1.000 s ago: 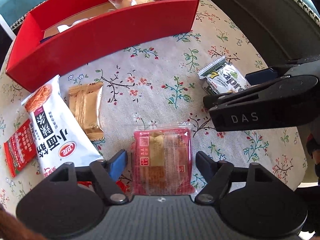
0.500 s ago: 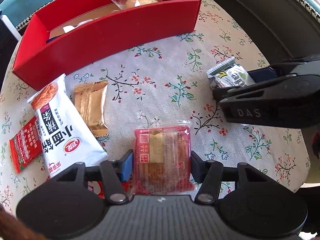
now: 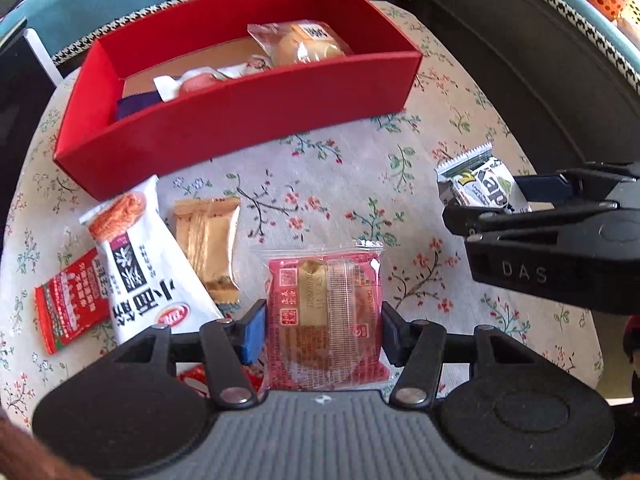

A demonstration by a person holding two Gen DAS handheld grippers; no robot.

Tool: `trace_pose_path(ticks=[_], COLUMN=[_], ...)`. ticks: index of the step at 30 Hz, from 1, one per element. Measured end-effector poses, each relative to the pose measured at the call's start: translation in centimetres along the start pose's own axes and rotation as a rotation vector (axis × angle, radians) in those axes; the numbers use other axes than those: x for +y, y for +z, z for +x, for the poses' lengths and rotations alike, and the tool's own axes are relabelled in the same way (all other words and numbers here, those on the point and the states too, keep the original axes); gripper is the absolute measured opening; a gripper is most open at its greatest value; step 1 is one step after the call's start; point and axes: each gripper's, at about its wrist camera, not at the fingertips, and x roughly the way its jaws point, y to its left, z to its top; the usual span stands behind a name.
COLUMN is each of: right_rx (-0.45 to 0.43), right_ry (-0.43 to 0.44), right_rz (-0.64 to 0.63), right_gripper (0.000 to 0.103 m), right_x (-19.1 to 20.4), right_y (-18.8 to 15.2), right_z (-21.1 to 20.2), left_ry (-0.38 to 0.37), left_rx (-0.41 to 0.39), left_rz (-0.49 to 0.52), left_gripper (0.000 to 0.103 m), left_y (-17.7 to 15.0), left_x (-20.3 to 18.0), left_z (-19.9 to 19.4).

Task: Organize snacks
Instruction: 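Carry the mooncake pack and Kaprons wafer over the red box with both grippers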

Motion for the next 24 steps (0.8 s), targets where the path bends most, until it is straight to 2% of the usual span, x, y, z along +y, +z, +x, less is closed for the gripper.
trace_pose_path(ticks=[24], right_rx=[-0.128], right_ry=[0.02], right_rz=[0.028], right_gripper=[0.065], right_x=[0.7], right_y=[4.5], right_z=[-1.3], left_ry=[0.042], left_rx=[-0.137], left_rz=[-0.118], left_gripper=[0.098], left_y=[5.1], left_x=[3.8], left_z=[-2.3])
